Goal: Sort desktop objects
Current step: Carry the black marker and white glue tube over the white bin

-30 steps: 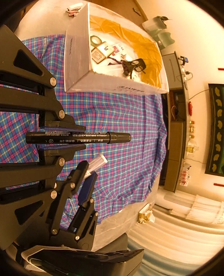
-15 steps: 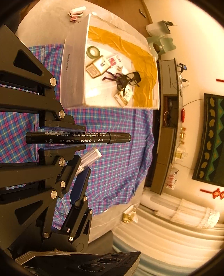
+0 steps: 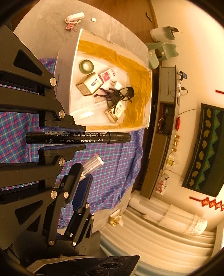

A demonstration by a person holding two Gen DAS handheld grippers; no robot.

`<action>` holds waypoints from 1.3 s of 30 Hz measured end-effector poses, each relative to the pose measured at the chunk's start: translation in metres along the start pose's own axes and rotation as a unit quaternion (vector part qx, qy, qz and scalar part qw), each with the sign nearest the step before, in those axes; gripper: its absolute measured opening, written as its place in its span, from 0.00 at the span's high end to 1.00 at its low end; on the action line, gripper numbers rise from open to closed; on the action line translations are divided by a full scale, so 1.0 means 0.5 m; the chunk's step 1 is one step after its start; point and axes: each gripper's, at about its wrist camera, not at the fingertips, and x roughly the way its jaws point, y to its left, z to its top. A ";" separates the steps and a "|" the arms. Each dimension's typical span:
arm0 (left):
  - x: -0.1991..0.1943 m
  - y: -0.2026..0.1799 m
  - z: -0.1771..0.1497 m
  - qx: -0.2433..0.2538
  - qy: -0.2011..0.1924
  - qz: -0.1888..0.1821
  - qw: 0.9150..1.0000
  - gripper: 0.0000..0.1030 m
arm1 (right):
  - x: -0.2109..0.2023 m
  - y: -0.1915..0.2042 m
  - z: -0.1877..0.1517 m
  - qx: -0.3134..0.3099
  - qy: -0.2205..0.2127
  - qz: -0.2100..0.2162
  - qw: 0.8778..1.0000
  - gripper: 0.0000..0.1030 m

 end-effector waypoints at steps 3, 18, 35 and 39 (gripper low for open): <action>-0.001 0.020 0.010 -0.006 -0.002 0.001 1.000 0.87 | 0.009 0.005 0.020 -0.002 0.001 0.006 1.000 0.80; 0.034 0.139 0.097 -0.038 0.002 0.014 0.999 0.87 | 0.098 0.021 0.113 -0.029 0.030 0.011 0.999 0.80; 0.194 0.270 0.199 -0.094 0.077 0.045 0.992 0.87 | 0.265 -0.018 0.208 -0.013 0.098 0.017 0.995 0.80; 0.244 0.294 0.227 -0.104 0.094 0.051 0.989 0.87 | 0.310 -0.034 0.232 -0.005 0.112 0.013 0.994 0.80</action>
